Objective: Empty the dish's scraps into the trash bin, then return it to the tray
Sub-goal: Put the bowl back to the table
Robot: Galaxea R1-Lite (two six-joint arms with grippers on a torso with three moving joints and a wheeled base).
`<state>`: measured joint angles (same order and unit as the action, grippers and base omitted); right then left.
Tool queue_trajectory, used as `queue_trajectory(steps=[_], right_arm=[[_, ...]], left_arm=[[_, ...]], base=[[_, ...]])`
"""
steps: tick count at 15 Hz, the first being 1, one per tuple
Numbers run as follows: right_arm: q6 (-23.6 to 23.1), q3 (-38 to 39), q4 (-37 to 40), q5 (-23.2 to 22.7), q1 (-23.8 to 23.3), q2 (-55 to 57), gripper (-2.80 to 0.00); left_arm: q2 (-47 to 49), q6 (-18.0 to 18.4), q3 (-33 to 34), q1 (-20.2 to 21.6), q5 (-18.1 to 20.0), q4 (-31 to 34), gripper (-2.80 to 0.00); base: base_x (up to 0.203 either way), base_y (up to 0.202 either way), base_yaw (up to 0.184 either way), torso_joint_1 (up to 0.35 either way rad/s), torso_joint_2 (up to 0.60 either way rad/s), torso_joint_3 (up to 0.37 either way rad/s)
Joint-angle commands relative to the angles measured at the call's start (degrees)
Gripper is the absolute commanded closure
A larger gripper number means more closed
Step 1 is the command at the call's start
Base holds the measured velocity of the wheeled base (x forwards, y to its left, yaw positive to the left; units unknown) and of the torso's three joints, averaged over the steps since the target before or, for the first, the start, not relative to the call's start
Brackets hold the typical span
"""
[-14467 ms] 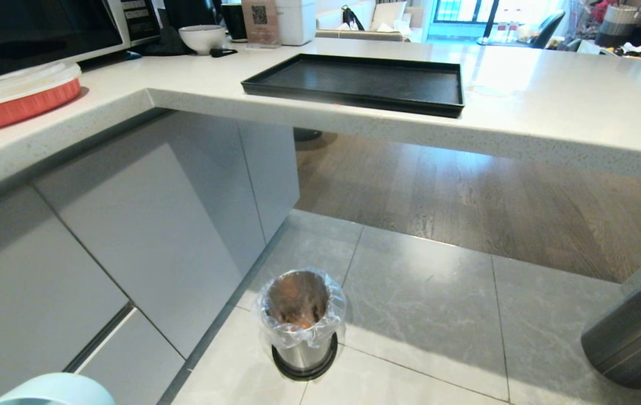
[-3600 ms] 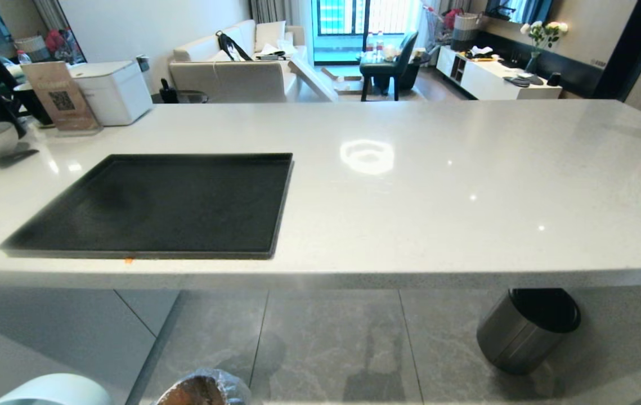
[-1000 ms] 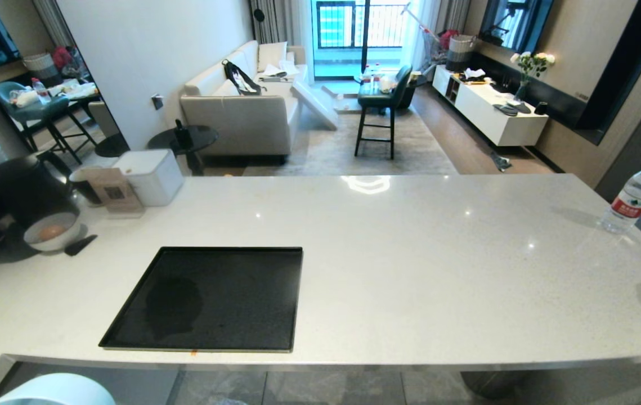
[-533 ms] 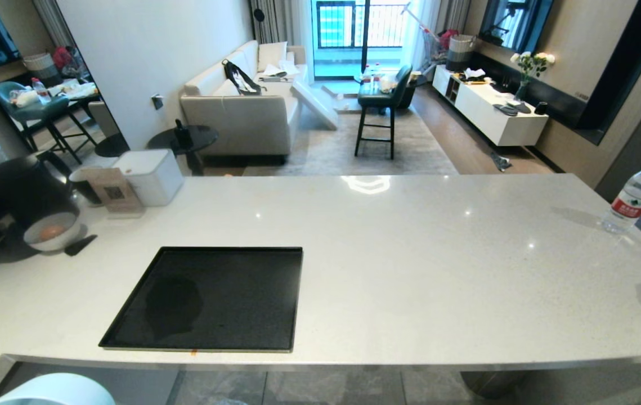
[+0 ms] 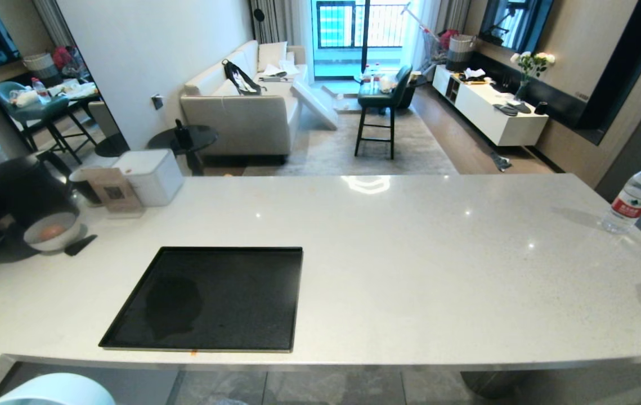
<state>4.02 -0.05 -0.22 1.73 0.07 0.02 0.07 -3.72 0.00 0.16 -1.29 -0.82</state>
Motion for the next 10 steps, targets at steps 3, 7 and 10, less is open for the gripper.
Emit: queue_trajectory(steps=[3, 7, 10], right_arm=[[0.1, 0.0, 0.0, 0.0, 0.0, 0.0, 0.00], [0.0, 0.0, 0.0, 0.0, 0.0, 0.0, 0.00], [0.1, 0.0, 0.0, 0.0, 0.0, 0.0, 0.00]], left_arm=[[-0.1, 0.2, 0.0, 0.0, 0.0, -0.1, 0.00], [-0.1, 0.6, -2.7, 0.0, -0.5, -0.5, 0.00], [0.0, 0.5, -7.2, 0.0, -1.5, 0.2, 0.00]], base=[[0.000, 0.000, 0.000, 0.000, 0.00, 0.000], [0.000, 0.000, 0.000, 0.000, 0.00, 0.000], [0.000, 0.000, 0.000, 0.000, 0.00, 0.000]])
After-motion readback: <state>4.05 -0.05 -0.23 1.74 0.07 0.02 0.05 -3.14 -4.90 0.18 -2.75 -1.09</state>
